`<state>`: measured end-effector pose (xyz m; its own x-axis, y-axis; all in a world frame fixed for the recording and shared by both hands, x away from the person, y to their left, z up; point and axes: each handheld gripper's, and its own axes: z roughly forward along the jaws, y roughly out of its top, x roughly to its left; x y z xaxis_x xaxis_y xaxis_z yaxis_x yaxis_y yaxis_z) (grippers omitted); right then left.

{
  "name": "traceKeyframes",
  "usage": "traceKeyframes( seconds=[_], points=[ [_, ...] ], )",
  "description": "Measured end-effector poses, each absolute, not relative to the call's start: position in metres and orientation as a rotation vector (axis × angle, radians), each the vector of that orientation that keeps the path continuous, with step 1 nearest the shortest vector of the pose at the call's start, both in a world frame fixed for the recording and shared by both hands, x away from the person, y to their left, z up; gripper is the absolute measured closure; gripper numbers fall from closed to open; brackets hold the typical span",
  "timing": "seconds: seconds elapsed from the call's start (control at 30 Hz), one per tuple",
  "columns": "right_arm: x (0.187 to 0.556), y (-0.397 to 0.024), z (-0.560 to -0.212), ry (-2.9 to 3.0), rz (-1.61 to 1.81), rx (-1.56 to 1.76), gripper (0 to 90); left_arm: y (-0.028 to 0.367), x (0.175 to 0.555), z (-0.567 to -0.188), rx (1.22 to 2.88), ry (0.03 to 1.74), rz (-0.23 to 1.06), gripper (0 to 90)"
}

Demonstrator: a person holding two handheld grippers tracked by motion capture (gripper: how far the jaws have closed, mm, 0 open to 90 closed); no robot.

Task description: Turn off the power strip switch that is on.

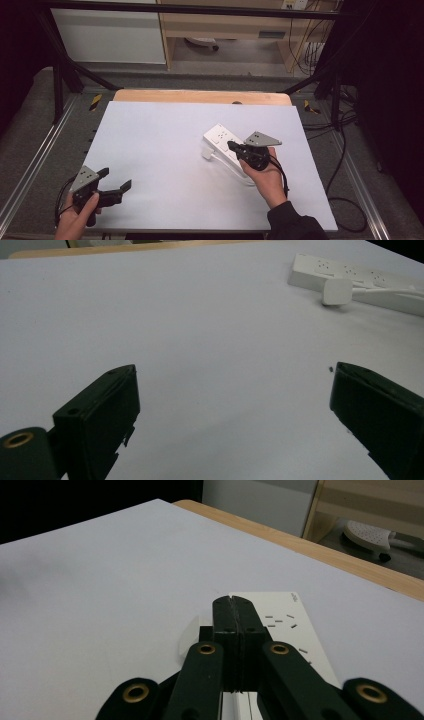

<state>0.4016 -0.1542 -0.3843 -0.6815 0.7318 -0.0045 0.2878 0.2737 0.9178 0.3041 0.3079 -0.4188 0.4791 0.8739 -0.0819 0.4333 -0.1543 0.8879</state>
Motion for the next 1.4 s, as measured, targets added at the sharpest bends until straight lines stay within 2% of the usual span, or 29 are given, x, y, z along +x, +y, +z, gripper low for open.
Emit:
traceKeyframes(
  seconds=[0.6, 1.4],
  points=[
    [0.406, -0.166, -0.406, 2.141, 1.365, 1.013, 90.0, 0.310, 0.308, -0.421, 1.757, 1.145, 0.574, 5.7],
    [0.427, -0.156, -0.433, 2.208, 1.244, 1.069, 90.0, 0.311, 0.307, -0.420, 1.764, 1.136, 0.580, 5.8]
  ],
)
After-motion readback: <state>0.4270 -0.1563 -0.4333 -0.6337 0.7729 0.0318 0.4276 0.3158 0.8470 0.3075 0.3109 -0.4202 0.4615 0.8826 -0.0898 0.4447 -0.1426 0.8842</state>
